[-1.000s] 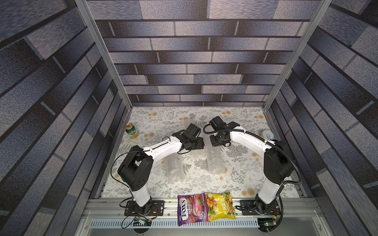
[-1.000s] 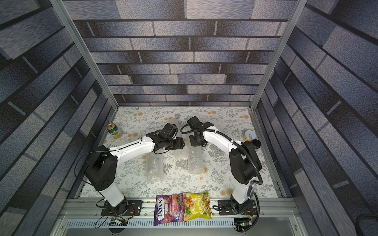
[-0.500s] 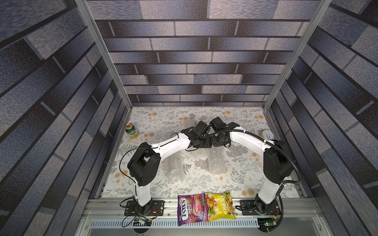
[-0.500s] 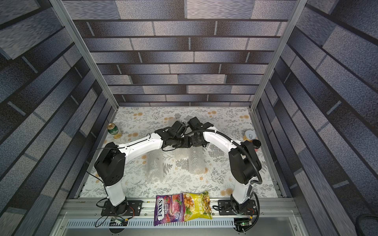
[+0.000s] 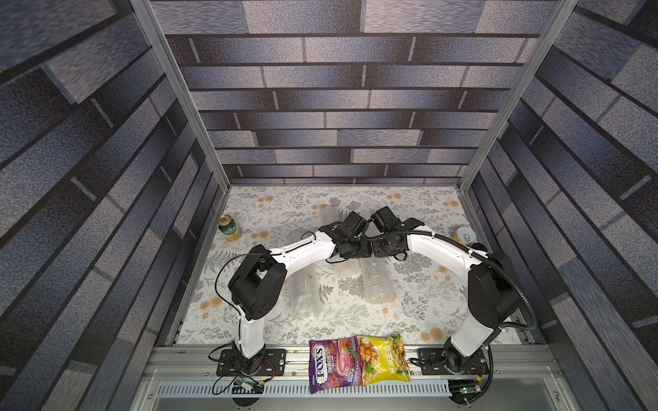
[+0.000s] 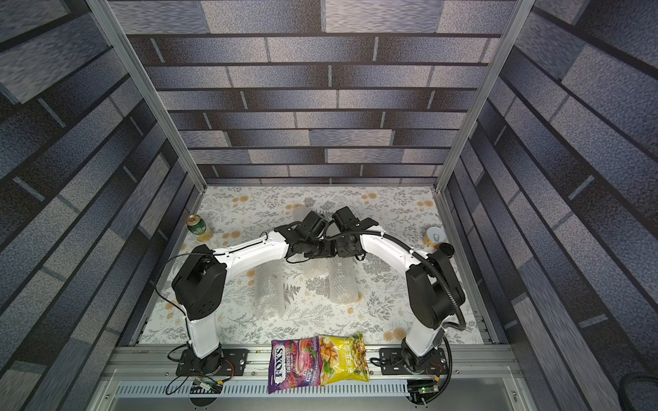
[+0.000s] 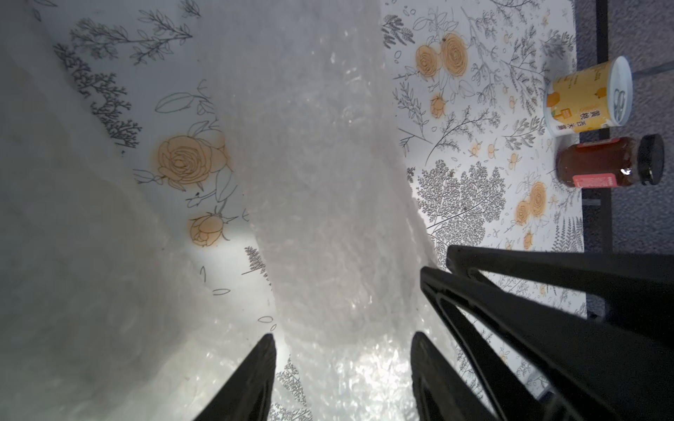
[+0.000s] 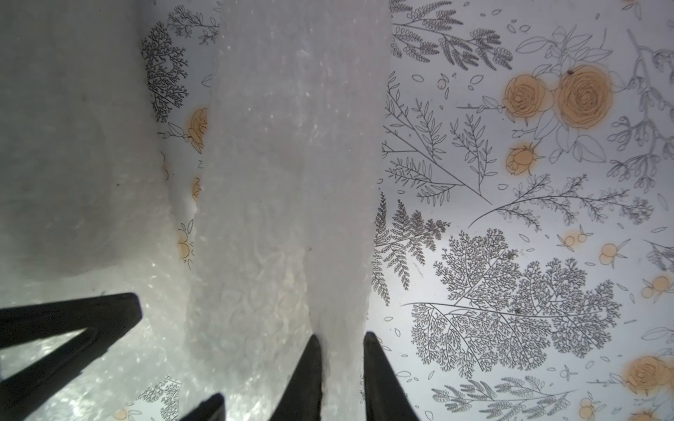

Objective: Unwrap the vase from the bubble wrap
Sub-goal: Unwrap the bubble wrap at the center of the board.

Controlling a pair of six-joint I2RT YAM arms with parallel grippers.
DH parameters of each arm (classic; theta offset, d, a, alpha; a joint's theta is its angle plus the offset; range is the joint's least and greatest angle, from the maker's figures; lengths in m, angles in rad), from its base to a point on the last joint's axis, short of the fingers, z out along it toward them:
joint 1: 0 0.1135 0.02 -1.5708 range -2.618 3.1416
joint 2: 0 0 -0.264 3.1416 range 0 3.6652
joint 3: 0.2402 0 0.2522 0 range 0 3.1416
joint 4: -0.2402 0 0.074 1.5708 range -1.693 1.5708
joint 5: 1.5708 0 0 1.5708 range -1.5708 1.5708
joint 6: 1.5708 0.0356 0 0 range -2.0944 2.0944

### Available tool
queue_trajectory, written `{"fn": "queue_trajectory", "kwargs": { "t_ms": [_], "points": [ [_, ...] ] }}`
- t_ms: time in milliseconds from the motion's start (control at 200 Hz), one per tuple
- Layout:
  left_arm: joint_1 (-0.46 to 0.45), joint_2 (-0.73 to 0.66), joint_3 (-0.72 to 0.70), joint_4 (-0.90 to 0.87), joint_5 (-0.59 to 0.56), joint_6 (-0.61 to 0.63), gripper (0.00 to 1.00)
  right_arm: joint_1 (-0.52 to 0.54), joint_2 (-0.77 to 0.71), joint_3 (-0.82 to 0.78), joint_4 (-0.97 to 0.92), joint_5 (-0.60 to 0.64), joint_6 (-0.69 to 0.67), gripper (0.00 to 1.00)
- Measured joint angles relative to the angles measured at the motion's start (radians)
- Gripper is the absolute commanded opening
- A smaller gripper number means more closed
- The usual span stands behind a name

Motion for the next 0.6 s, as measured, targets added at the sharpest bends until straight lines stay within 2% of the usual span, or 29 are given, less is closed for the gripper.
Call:
{"fn": "queue_trajectory", "kwargs": {
  "t_ms": [346, 491, 601],
  "points": [
    [0.0, 0.045, 0.0, 0.045, 0.04, -0.029, 0.61, -0.034, -0.008, -0.023, 0.034, -0.033, 0.004, 0.22],
    [0.002, 0.056, 0.0, 0.06, 0.054, -0.036, 0.52, -0.04, -0.008, -0.023, 0.045, -0.044, 0.004, 0.21],
    [0.006, 0.057, 0.0, 0.063, 0.068, -0.042, 0.51, -0.043, -0.008, -0.023, 0.051, -0.05, 0.004, 0.2]
  ]
}}
